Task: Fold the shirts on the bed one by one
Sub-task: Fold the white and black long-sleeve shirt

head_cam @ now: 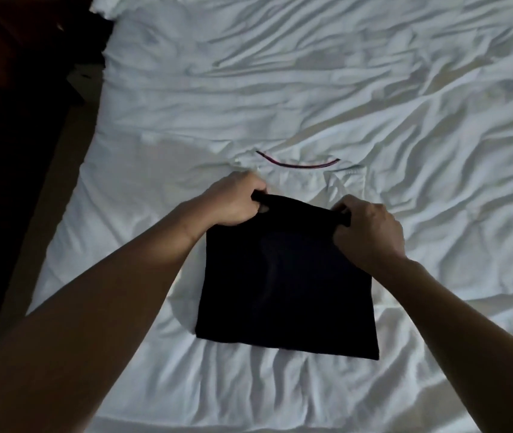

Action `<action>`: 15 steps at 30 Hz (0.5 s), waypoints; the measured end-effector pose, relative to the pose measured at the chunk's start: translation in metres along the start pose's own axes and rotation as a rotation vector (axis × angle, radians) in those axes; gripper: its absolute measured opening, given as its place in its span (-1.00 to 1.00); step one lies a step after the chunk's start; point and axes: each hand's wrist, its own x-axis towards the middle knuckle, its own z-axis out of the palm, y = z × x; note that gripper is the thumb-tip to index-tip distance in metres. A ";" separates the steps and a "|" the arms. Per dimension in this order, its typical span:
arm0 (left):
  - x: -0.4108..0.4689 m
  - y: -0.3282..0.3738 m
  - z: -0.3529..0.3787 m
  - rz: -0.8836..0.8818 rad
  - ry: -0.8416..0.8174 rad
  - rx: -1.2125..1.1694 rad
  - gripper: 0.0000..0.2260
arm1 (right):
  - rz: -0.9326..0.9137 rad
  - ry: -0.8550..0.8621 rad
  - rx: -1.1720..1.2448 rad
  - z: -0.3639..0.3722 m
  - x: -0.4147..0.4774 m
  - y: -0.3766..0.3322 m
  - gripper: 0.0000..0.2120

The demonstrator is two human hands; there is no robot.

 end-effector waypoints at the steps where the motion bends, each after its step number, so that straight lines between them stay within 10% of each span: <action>1: 0.012 -0.003 -0.001 0.005 0.009 -0.002 -0.97 | 0.013 -0.007 0.015 0.000 0.013 0.000 -0.71; 15: 0.122 -0.034 -0.009 -0.043 0.039 0.074 -0.65 | 0.256 0.041 0.426 0.016 0.128 0.020 -0.72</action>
